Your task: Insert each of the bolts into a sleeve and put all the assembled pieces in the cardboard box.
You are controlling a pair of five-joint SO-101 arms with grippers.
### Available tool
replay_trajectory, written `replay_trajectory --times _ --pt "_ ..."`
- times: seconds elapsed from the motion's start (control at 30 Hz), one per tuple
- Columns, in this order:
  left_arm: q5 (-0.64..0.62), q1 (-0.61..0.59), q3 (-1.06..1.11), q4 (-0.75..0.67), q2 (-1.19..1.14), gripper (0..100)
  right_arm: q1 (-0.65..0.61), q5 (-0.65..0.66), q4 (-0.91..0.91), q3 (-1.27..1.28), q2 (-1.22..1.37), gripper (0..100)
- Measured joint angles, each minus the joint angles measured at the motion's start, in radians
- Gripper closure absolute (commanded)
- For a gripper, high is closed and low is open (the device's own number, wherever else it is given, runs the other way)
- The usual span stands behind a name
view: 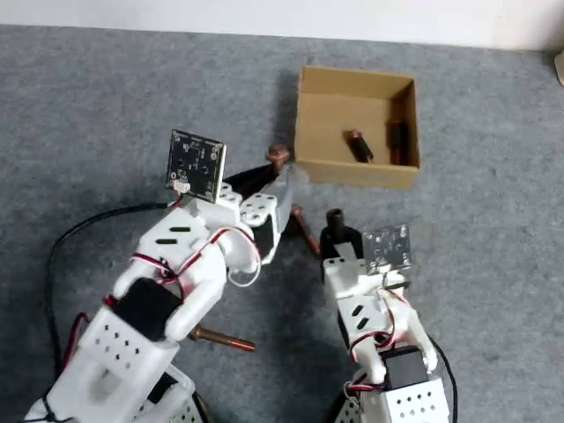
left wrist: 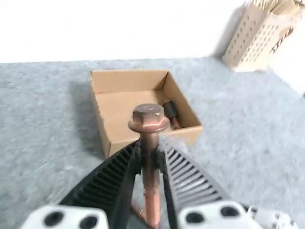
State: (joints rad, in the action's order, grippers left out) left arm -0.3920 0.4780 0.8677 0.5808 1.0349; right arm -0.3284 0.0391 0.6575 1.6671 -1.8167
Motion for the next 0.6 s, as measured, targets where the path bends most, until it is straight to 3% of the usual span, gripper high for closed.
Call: replay_trajectory --times 0.23,0.33,0.6 --pt "-0.009 0.000 0.144 -0.242 -0.002 100 -0.055 0.000 -0.077 0.000 0.000 99.4" --pt "-0.075 0.002 0.170 -0.315 -0.002 100 -0.077 0.000 -0.077 0.000 0.000 99.4" --pt "-0.161 0.000 0.189 -0.347 -0.002 100 -0.083 0.000 -0.077 0.000 0.000 99.4"
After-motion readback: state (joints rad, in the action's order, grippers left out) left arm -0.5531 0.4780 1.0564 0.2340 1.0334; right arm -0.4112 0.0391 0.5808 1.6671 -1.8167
